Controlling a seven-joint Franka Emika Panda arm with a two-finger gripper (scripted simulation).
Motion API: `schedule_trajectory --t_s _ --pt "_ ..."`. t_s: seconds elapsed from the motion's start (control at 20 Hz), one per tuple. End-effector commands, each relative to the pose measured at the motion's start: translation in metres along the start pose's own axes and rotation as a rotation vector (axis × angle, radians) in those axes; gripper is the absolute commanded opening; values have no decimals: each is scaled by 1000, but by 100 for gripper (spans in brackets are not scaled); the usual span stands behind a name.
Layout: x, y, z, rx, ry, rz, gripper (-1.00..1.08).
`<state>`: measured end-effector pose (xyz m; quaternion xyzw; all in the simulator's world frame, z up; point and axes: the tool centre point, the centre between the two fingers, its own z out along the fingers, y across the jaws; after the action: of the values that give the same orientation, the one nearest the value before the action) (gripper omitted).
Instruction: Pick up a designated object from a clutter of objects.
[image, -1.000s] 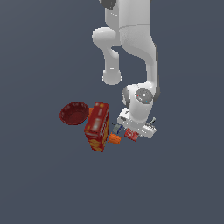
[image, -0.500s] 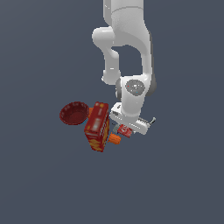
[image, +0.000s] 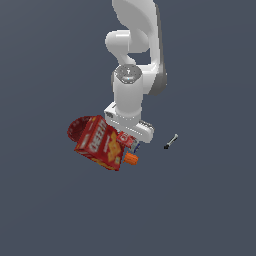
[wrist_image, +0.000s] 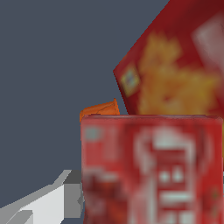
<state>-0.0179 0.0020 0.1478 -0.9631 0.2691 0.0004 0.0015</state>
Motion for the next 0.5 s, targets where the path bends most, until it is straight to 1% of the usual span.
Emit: schedule_trajectory --t_s 0.0,0.45 --pt "11 20 -24 0 -1 0 -100" --pt "53 88 -108 -1 -1 1 -100"
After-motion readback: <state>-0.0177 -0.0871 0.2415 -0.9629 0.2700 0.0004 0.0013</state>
